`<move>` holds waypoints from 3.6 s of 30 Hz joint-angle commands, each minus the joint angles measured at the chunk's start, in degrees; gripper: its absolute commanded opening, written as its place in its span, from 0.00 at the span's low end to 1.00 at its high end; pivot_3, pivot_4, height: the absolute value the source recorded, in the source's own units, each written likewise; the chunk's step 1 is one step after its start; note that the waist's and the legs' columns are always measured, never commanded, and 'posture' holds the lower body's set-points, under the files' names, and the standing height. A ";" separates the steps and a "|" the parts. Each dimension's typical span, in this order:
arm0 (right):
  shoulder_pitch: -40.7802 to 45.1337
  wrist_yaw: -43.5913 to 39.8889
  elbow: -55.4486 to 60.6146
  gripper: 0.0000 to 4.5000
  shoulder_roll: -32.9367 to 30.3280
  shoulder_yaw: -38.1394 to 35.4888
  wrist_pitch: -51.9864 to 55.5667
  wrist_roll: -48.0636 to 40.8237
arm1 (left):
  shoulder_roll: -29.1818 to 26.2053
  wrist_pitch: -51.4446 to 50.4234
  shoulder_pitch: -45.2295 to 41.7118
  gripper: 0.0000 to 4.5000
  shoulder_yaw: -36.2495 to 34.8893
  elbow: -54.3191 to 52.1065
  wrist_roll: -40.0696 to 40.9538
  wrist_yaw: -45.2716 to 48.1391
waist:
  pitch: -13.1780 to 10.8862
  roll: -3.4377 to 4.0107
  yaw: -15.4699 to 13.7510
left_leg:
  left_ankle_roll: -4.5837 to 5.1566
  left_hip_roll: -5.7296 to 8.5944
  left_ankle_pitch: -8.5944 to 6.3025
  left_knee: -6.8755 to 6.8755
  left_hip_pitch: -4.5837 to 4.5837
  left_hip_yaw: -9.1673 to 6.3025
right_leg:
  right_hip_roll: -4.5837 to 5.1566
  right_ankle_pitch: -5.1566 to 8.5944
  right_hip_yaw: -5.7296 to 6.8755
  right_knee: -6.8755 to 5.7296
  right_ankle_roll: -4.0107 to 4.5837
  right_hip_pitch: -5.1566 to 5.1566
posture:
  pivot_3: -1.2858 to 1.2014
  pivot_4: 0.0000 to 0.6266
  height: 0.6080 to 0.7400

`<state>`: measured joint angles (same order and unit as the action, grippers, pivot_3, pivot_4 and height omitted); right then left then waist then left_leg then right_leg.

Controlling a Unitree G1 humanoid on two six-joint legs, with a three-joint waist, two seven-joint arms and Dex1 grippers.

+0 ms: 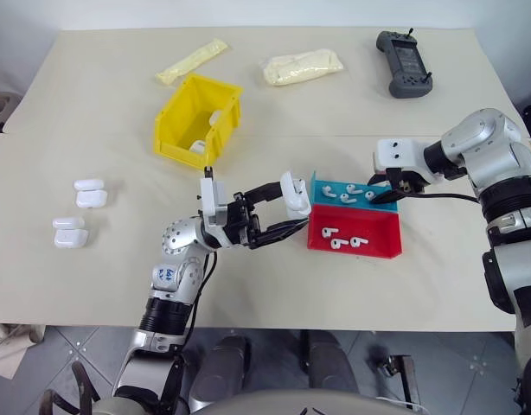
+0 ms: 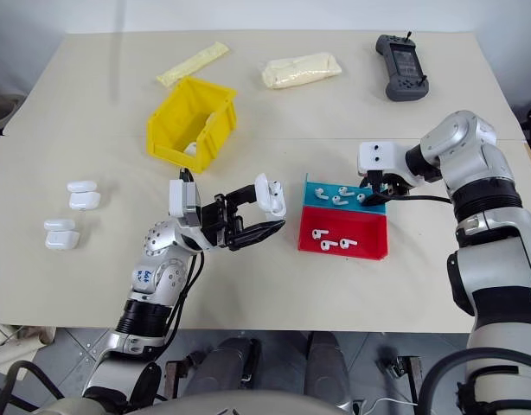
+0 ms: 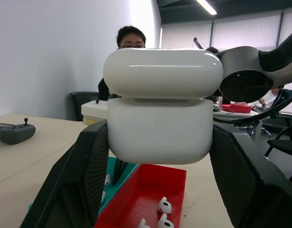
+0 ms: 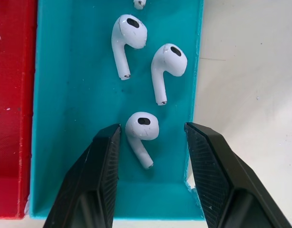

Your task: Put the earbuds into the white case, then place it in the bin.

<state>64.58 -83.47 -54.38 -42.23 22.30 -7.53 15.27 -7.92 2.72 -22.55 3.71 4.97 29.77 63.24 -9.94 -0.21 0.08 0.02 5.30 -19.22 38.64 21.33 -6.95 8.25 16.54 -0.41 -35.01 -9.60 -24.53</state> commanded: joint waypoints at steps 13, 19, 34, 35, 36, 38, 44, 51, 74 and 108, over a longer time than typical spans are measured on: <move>0.54 -0.36 -0.47 0.22 0.98 -0.29 -1.06 0.97 | -0.72 0.83 0.18 0.62 -0.44 -3.00 0.34 -0.39 | 0.01 0.01 0.04 | -0.01 -0.01 0.00 0.02 0.00 0.00 | 0.00 0.00 0.00 -0.01 0.00 0.00 | 0.52 0.24 1.00; -0.04 -0.10 -0.05 0.12 0.92 -1.02 -0.75 0.39 | -0.71 0.85 0.35 0.62 -0.05 -3.30 0.25 -0.75 | 0.01 0.01 0.06 | -0.01 -0.01 0.00 0.01 -0.01 0.00 | 0.00 0.00 0.00 -0.02 0.00 0.00 | 0.52 0.24 1.00; -10.70 2.79 29.47 0.12 -5.99 -18.67 14.28 -16.75 | -0.94 0.26 -0.63 0.62 -0.14 -2.25 0.82 0.20 | -0.01 0.04 -0.31 | 0.00 0.02 -0.01 0.03 0.04 -0.02 | 0.02 0.00 0.01 -0.01 0.00 0.00 | 0.52 0.24 1.00; -13.04 3.93 33.57 0.12 -5.15 -21.21 18.11 -19.96 | -0.83 0.15 -0.83 0.62 -0.36 -2.10 1.13 0.28 | -0.01 0.04 -0.37 | 0.00 0.00 -0.01 0.03 0.04 -0.04 | 0.01 0.00 0.02 -0.02 0.00 0.01 | 0.52 0.24 1.00; -15.50 5.37 37.83 0.12 -4.23 -23.58 22.77 -23.15 | -0.73 0.05 -1.02 0.62 -0.48 -1.95 1.24 0.28 | -0.01 0.04 -0.47 | -0.01 -0.01 -0.01 0.03 0.05 -0.06 | 0.01 0.00 0.04 -0.01 0.00 0.02 | 0.52 0.24 1.00; -21.71 9.05 48.44 0.12 -0.99 -28.37 34.07 -32.04 | -0.62 -0.12 -1.44 0.62 -0.61 -1.50 1.30 0.38 | -0.01 0.04 -0.51 | -0.01 -0.01 -0.01 0.09 0.06 -0.06 | 0.02 0.00 0.03 -0.04 0.00 0.00 | 0.52 0.24 1.00; -35.69 26.09 72.02 0.12 12.42 -39.29 54.88 -56.58 | -0.72 -0.29 -2.75 0.62 -0.69 0.22 1.19 1.11 | -0.01 0.04 -0.95 | -0.05 -0.01 -0.04 0.17 0.07 -0.13 | 0.02 0.00 0.03 -0.10 0.01 0.00 | 0.52 0.24 1.00; -42.08 42.85 80.66 0.12 21.81 -44.44 62.49 -77.06 | -1.36 -5.01 -3.52 0.62 -0.24 -0.01 0.94 -0.12 | -0.01 0.04 -1.46 | 0.01 0.07 -0.06 0.26 0.07 -0.19 | 0.06 0.00 0.03 -0.15 0.02 0.04 | 0.52 0.24 1.00; -50.54 50.48 84.78 0.12 20.92 -32.81 57.89 -85.51 | 0.40 -4.66 -3.52 0.62 -0.83 -0.71 1.03 -0.41 | -0.01 0.04 -1.31 | 0.03 0.04 -0.07 0.23 0.05 -0.15 | 0.00 0.00 0.02 -0.40 0.02 0.03 | 0.52 0.24 1.00; -61.17 35.02 79.10 0.99 -0.47 -39.56 47.38 -71.05 | -7.90 -5.55 -3.19 0.62 -3.46 -0.91 -3.86 -2.97 | -0.02 0.02 -1.43 | 0.08 0.03 -0.10 0.18 0.05 -0.09 | -0.04 0.00 0.04 -0.03 0.01 0.09 | 0.52 0.24 1.00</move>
<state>3.05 -46.27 24.25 -41.66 -15.07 41.97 -56.37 -14.98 -3.28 -25.77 0.35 5.25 27.37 60.80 -9.96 -0.19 -1.35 0.10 5.32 -19.32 38.82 21.36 -7.01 8.20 16.54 -0.40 -35.05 -9.59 -24.45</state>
